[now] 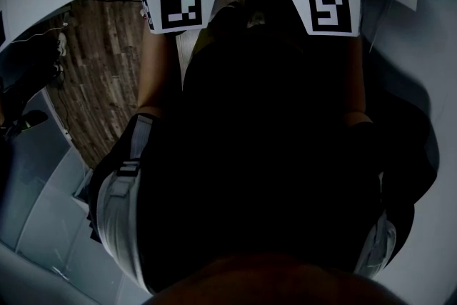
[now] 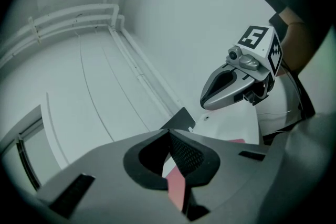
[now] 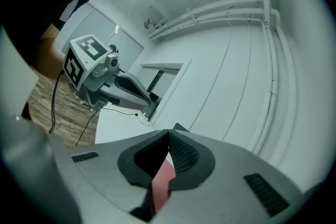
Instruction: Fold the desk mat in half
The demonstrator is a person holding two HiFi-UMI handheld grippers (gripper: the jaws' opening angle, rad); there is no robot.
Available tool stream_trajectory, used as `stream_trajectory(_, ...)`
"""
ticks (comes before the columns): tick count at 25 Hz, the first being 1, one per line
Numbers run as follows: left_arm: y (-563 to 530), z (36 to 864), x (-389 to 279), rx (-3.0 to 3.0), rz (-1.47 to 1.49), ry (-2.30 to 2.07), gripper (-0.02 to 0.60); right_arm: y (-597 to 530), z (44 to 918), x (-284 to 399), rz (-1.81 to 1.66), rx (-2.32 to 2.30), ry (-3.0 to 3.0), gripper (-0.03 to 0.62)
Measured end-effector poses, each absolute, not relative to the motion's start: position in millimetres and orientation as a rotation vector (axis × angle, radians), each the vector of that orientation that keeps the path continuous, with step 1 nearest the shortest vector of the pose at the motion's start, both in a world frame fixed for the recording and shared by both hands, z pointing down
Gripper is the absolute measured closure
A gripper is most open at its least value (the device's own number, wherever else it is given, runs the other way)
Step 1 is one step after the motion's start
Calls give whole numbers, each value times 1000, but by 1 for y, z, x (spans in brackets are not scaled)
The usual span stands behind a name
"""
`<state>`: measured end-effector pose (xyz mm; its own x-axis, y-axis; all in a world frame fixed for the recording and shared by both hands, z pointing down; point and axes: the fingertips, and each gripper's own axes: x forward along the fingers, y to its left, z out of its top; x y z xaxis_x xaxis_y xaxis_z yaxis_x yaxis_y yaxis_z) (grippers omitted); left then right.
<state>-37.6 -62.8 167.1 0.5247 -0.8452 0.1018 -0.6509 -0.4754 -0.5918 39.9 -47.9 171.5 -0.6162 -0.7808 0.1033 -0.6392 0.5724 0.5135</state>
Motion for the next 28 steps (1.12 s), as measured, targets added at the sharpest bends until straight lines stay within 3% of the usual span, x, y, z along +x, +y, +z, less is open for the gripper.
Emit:
stream_trajectory(17,-124,219,-60,-2429,-590,1086,569,-105,205,20,-474,1205,-2376,564)
stream_trajectory(28,-128,262,-55,-2503,-662,1034,568,-113,241,49,-371,1256,-2274,563)
